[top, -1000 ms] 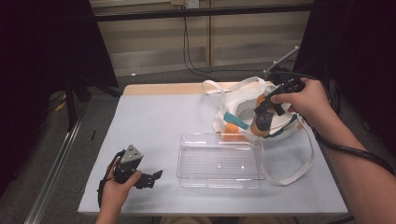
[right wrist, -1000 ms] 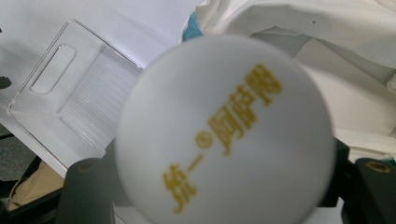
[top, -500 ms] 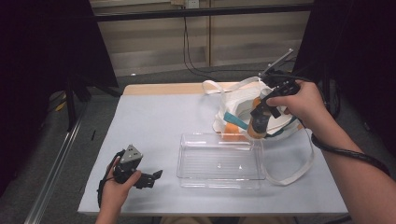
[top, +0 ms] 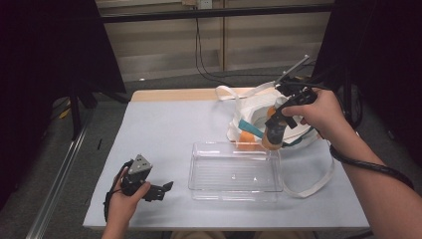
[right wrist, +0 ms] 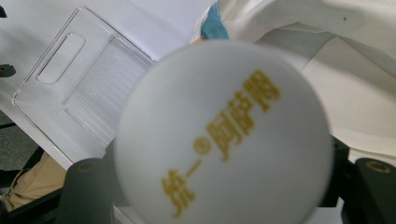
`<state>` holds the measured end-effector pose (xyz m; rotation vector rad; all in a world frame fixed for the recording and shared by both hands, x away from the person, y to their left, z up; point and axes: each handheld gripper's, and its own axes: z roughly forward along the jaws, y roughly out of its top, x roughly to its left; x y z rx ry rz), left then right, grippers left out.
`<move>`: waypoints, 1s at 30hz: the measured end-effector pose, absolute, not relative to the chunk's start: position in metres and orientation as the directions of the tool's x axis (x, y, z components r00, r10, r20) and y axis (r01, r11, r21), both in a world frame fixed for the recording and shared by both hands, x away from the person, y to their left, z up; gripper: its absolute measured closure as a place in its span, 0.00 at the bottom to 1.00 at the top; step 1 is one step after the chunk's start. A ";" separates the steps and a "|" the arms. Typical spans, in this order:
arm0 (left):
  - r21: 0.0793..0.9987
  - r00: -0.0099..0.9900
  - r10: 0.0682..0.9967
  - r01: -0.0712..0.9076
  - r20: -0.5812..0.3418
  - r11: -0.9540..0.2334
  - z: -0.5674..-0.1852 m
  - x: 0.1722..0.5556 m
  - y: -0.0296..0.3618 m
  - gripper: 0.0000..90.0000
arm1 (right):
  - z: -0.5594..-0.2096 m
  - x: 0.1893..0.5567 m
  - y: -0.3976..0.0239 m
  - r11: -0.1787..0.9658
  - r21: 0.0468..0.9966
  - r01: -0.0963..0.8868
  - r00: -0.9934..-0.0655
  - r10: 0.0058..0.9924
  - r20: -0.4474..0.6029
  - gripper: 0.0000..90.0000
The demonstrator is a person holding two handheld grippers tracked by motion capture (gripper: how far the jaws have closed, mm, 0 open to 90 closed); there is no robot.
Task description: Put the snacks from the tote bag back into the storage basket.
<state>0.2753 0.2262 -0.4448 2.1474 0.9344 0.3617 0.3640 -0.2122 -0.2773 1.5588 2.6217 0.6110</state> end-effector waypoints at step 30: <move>0.740 0.690 0.723 0.505 -0.036 -0.445 -0.445 0.275 0.227 0.04 | -0.292 0.360 -0.198 0.438 0.330 0.836 -0.513 0.837 0.188 0.34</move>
